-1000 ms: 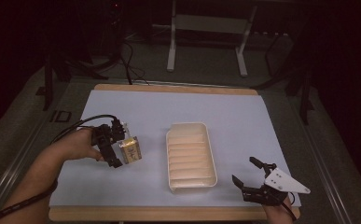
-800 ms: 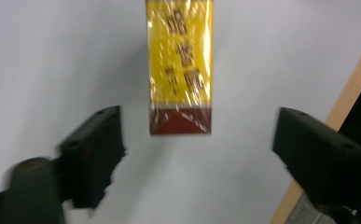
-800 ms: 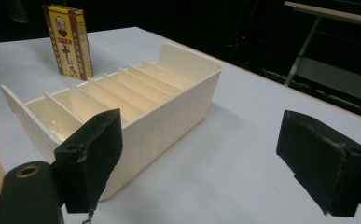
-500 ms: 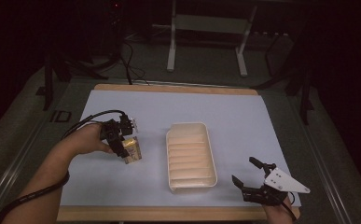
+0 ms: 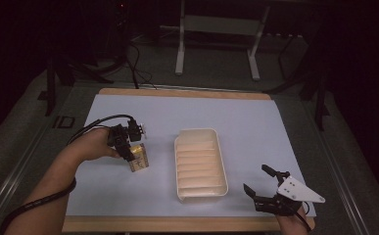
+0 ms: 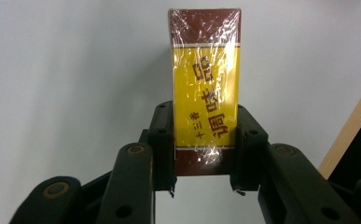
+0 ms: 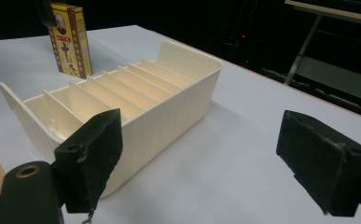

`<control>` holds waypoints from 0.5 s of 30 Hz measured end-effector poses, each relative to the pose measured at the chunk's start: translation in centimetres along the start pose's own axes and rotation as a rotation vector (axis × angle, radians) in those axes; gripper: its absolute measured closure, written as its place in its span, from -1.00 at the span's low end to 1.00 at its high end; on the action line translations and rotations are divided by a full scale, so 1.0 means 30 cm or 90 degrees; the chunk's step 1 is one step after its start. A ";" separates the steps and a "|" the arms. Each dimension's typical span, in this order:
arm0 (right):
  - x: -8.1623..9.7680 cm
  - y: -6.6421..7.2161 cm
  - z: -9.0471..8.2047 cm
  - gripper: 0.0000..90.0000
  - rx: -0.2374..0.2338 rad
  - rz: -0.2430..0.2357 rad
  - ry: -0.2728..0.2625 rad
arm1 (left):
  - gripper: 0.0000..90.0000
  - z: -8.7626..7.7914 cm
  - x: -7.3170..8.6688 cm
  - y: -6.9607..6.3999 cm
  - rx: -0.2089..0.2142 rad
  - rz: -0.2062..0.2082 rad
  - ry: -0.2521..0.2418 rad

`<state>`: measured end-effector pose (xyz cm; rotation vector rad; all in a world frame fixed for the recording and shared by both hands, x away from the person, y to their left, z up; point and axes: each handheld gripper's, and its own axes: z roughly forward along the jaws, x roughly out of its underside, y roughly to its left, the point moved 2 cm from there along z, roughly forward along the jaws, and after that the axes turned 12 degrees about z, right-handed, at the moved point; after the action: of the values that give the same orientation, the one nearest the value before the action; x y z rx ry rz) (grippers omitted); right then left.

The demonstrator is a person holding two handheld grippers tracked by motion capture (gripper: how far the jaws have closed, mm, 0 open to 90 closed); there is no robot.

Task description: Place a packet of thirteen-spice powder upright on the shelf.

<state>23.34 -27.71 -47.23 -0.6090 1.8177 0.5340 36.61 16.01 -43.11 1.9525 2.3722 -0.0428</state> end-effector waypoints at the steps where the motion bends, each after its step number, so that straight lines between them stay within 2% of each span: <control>1: 0.000 0.000 0.000 -0.68 0.000 0.000 0.000 | 0.50 -0.002 -0.003 0.001 -0.002 0.001 0.003; 10: 0.000 0.000 0.000 -0.68 -0.002 0.002 -0.001 | 0.50 -0.022 -0.008 -0.003 -0.002 0.007 -0.004; 15: 0.000 -0.001 0.001 -0.68 -0.003 0.003 0.001 | 0.50 -0.052 -0.015 -0.011 -0.003 0.022 -0.008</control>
<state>23.38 -27.72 -47.25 -0.6081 1.8200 0.5421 36.30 15.61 -41.53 1.9843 2.3284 -0.0482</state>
